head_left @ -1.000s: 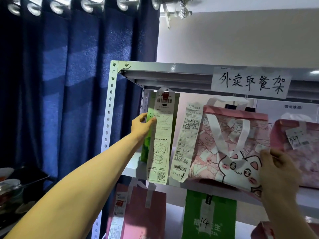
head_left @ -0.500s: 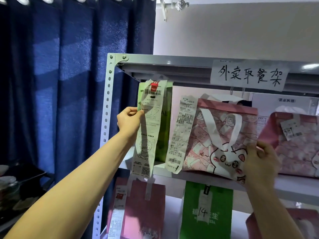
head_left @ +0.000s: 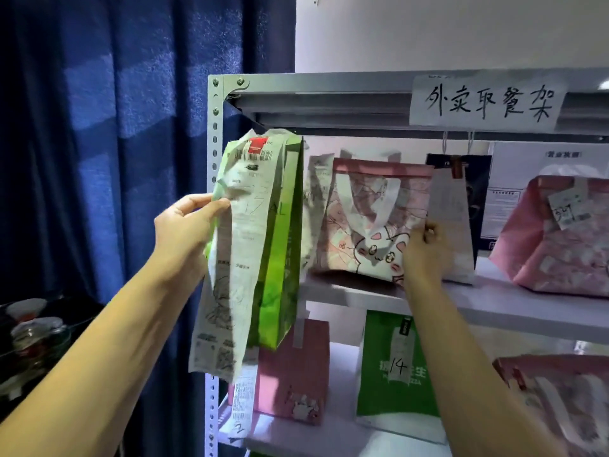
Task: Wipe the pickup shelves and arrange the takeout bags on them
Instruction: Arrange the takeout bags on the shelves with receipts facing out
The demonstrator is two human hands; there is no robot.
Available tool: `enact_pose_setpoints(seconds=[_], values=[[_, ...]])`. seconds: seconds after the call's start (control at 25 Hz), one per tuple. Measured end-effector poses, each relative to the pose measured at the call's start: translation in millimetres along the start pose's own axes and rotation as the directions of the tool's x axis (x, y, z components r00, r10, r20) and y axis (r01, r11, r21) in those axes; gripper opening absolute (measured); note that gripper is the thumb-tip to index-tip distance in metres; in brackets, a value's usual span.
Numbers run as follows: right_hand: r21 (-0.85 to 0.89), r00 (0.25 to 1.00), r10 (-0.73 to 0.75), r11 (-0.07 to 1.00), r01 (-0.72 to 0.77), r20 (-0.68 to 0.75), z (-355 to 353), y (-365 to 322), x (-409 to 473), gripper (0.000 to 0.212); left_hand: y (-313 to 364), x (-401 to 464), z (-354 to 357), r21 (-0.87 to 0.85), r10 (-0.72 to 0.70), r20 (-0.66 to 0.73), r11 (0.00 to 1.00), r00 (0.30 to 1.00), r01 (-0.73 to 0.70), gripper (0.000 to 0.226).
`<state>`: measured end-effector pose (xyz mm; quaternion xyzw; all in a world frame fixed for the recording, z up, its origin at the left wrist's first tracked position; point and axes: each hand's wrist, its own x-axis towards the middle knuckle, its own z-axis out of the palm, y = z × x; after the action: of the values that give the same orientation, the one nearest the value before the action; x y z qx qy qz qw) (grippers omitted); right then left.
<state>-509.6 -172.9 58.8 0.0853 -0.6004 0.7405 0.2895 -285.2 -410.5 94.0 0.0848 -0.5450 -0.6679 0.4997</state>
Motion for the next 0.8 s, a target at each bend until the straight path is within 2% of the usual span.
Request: enact_pose_setpoints(seconds=[0.2, 0.4, 0.52, 0.8], values=[[0.015, 0.999, -0.031, 0.999, 0.031, -0.008, 33, -2, -8, 0.012, -32, -28, -40, 0.022, -0.163, -0.018, 0.986, 0.986, 0.163, 0.007], [-0.066, 0.995, -0.014, 0.998, 0.02, 0.096, 56, 7, -3, 0.016, -74, -55, -52, 0.056, -0.217, -0.068, 0.974, 0.974, 0.221, 0.016], [-0.173, 0.985, 0.006, 0.985, 0.025, 0.174, 67, 16, -3, 0.019, -100, -71, -54, 0.051, -0.259, -0.079, 0.963, 0.963, 0.263, 0.01], [-0.257, 0.97, 0.011, 0.965, 0.053, 0.244, 72, 19, -1, 0.023, -141, -103, -59, 0.091, -0.322, -0.084, 0.94, 0.943, 0.329, 0.006]])
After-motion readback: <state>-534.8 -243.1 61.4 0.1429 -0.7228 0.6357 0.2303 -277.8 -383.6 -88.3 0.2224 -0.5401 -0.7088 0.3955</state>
